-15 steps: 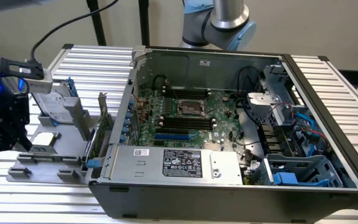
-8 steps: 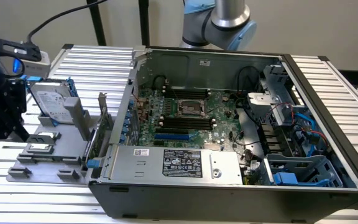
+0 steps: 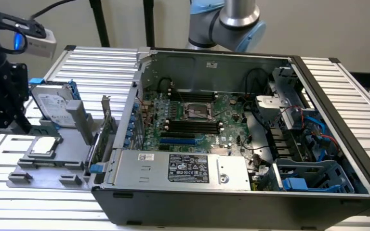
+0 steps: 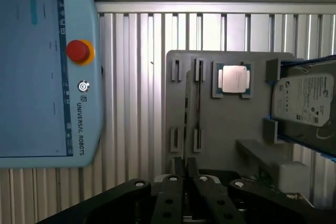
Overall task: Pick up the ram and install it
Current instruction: 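Pick up the ram and move it above insertion slot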
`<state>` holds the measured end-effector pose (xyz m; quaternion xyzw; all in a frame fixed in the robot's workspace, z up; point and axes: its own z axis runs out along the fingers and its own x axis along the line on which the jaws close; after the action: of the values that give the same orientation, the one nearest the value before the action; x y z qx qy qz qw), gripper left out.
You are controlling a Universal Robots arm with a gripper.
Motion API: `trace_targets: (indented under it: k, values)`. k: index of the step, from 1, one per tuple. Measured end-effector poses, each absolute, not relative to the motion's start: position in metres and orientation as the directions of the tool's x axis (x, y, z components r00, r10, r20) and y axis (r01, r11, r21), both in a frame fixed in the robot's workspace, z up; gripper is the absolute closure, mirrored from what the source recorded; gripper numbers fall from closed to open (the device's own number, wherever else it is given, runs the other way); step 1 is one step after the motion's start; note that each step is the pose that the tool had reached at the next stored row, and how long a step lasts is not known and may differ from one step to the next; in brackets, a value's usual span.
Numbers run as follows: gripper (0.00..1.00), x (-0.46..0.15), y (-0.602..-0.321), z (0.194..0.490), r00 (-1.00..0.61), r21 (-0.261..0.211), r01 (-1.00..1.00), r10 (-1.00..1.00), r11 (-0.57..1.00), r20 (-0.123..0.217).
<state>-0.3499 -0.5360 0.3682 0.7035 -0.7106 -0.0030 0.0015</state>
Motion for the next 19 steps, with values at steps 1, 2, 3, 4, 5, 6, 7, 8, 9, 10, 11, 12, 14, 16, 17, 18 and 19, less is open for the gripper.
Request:
trace_targets:
  k: [1, 2, 3, 4, 5, 6, 7, 8, 9, 10, 11, 12, 14, 16, 17, 18, 19]
  values:
    - [0.86, -0.347, -0.536, 0.373, -0.010, 0.006, -1.000, -1.000, 0.010, -0.002]
    - [0.86, -0.343, -0.536, 0.377, -0.010, 0.006, -1.000, -1.000, 0.010, -0.002]
    - [0.86, -0.340, -0.536, 0.382, -0.010, 0.006, -1.000, -1.000, 0.010, -0.002]
    - [0.86, -0.336, -0.535, 0.386, -0.010, 0.006, -1.000, -1.000, 0.010, -0.002]
    - [0.86, -0.332, -0.535, 0.389, -0.010, 0.006, -1.000, -1.000, 0.010, -0.002]
    - [0.86, -0.328, -0.535, 0.393, -0.010, 0.006, -1.000, -1.000, 0.010, -0.002]
    - [0.86, -0.324, -0.535, 0.396, -0.010, 0.006, -1.000, -1.000, 0.010, -0.002]
    - [0.86, -0.320, -0.535, 0.399, -0.010, 0.006, -1.000, -1.000, 0.010, -0.002]
    - [0.86, -0.316, -0.534, 0.402, -0.010, 0.006, -1.000, -1.000, 0.010, -0.002]
    - [0.86, -0.312, -0.534, 0.405, -0.010, 0.006, -1.000, -1.000, 0.010, -0.002]
    - [0.86, -0.308, -0.534, 0.408, -0.010, 0.006, -1.000, -1.000, 0.010, -0.002]
    - [0.86, -0.303, -0.534, 0.411, -0.010, 0.006, -1.000, -1.000, 0.010, -0.003]
    - [0.86, -0.294, -0.534, 0.416, -0.010, 0.006, -1.000, -1.000, 0.010, -0.003]
    - [0.86, -0.285, -0.534, 0.420, -0.010, 0.006, -1.000, -1.000, 0.010, -0.004]
    - [0.86, -0.281, -0.534, 0.422, -0.010, 0.006, -1.000, -1.000, 0.010, -0.005]
    - [0.86, -0.276, -0.534, 0.424, -0.010, 0.006, -1.000, -1.000, 0.010, -0.005]
    - [0.86, -0.272, -0.534, 0.425, -0.010, 0.006, -1.000, -1.000, 0.010, -0.006]
